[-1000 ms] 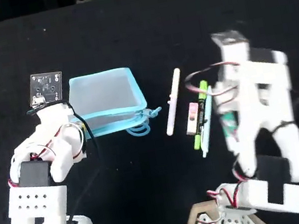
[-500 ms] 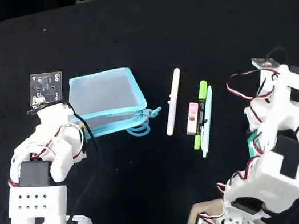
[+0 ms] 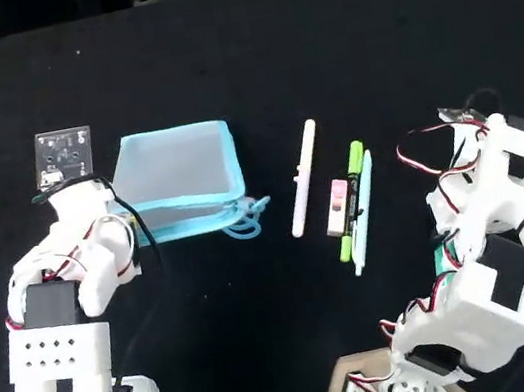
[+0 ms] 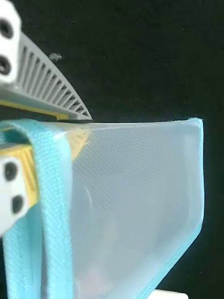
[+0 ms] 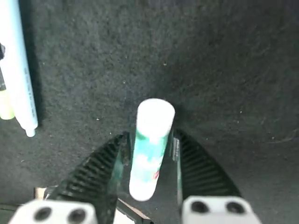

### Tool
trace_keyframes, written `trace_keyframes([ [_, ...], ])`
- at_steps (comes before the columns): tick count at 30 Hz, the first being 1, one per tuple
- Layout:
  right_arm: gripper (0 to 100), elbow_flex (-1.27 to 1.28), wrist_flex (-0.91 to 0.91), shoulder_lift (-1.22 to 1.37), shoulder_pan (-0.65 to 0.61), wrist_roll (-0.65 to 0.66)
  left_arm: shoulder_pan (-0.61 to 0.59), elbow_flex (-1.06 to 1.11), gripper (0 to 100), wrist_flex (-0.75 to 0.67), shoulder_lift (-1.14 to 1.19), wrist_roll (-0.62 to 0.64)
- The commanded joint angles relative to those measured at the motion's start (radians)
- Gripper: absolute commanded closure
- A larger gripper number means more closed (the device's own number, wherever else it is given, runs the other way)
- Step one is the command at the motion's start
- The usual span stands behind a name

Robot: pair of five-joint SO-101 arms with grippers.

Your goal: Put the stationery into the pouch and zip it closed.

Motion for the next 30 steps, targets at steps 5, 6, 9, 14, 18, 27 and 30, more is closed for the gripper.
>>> trace_keyframes([
  [5, 88.4, -0.094, 0.060, -0.001, 0.015, 0.002, -0.010, -0.008, 97, 0.003, 0.008, 0.012],
  [6, 88.3, -0.094, 0.071, -0.001, 0.011, 0.002, -0.010, -0.008, 97, 0.003, 0.008, 0.012],
  [9, 88.3, -0.093, 0.089, -0.001, -0.018, 0.000, -0.010, -0.010, 97, 0.003, 0.008, 0.011],
  [14, 88.2, -0.116, 0.107, -0.002, -0.046, -0.069, -0.010, -0.012, 97, 0.005, 0.008, 0.008],
  [18, 88.2, -0.162, 0.144, -0.001, -0.048, -0.075, -0.010, -0.012, 97, 0.005, 0.008, 0.008],
  [27, 88.2, -0.202, 0.138, 0.001, -0.041, -0.068, -0.010, -0.007, 97, 0.005, 0.008, 0.006],
  [30, 88.2, -0.176, 0.127, 0.001, -0.048, -0.068, -0.010, -0.004, 97, 0.005, 0.008, 0.008],
])
